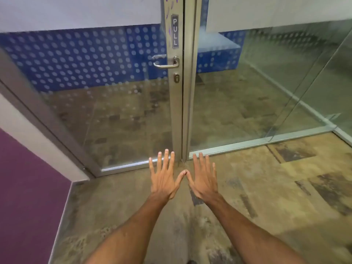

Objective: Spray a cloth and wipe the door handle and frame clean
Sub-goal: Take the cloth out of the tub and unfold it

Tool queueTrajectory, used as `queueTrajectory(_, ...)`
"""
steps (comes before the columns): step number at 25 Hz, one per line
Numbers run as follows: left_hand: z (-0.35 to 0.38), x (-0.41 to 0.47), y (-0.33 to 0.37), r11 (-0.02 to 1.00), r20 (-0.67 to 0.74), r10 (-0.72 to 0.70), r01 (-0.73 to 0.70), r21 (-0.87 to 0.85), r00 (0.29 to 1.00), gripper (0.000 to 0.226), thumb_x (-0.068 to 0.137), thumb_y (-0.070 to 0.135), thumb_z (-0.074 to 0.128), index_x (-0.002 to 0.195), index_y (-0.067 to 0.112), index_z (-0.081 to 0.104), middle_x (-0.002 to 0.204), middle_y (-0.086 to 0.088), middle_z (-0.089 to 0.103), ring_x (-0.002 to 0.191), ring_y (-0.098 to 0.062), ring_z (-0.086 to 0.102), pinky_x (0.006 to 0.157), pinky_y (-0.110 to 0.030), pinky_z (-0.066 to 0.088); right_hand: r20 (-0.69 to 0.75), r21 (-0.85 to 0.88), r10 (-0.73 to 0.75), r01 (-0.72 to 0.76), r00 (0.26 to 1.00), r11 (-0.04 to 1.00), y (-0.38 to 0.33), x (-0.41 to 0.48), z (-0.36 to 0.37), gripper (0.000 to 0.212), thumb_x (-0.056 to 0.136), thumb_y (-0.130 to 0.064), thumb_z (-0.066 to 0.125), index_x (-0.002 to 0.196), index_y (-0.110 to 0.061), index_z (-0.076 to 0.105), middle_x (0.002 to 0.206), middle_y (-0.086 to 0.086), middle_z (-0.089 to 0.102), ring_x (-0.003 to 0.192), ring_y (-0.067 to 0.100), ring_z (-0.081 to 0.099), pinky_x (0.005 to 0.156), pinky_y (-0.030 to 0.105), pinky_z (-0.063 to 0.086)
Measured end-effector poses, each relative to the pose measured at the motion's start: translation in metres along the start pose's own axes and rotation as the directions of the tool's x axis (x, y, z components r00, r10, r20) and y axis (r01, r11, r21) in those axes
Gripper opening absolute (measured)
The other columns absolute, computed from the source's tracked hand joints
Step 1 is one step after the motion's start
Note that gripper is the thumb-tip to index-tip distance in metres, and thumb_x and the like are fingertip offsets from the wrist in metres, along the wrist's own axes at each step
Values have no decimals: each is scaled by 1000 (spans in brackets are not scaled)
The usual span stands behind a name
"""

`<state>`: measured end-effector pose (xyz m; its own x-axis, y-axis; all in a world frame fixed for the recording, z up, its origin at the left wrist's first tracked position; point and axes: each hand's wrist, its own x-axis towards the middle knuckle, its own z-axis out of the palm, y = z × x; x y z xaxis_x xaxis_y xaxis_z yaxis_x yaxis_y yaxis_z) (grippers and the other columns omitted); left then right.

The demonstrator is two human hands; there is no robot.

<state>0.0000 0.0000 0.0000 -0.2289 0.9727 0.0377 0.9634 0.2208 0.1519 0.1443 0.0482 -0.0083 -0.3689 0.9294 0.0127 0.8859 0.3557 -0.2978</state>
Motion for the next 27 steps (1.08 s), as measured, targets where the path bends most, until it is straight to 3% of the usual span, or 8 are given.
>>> queueTrajectory(5,13,-12,42,980,38,187,-189,61,982,88,92,69,7,158,14,27,165,-8,18,153,-32,15,120,-60,2,-10,26,254,-254,967,967,47,-46,-4,70,96,-57,22,153,-22,0,163,5,-3,149,25,-9,121,50,0)
queueTrajectory(9,21,-16,89,914,115,394,-401,53,912,91,89,70,-2,160,17,15,167,-6,5,154,-30,2,120,-58,-7,-58,46,458,-456,887,889,80,-88,-16,70,96,-56,23,153,-23,2,163,6,1,149,26,-7,121,50,3)
queueTrajectory(11,19,-23,115,865,124,494,-501,24,860,90,90,70,3,160,15,19,167,-7,10,154,-31,6,121,-60,-4,-106,45,548,-546,830,836,96,-114,-25,69,96,-56,24,153,-23,4,163,6,3,149,27,-5,120,50,5)
queueTrajectory(13,18,-31,143,806,108,588,-592,5,802,89,91,69,5,160,14,18,166,-8,11,154,-31,8,121,-60,-5,-164,57,632,-633,757,772,111,-142,-34,69,95,-57,23,153,-23,6,163,7,4,149,27,-3,120,50,6)
queueTrajectory(16,22,-51,189,690,136,718,-724,-7,683,85,94,70,5,160,18,-4,167,-5,-8,154,-28,-9,118,-56,-17,-232,70,749,-757,621,650,131,-193,-53,69,95,-58,21,153,-22,7,162,8,6,149,29,-1,119,50,4)
queueTrajectory(23,18,-124,302,425,133,900,-903,-61,415,83,96,70,11,161,20,-4,167,-4,-12,153,-27,-13,119,-57,-16,-287,195,903,-903,321,383,175,-311,-80,70,94,-62,12,153,-27,-1,163,4,-6,149,25,-11,117,46,-9)
queueTrajectory(27,27,-179,365,310,141,944,-948,-71,298,84,94,71,9,160,22,-7,166,-5,-16,153,-28,-15,118,-58,-17,-306,198,931,-943,198,266,203,-377,-89,93,72,-73,-24,152,-29,-8,161,3,-14,148,25,-15,120,51,-4)
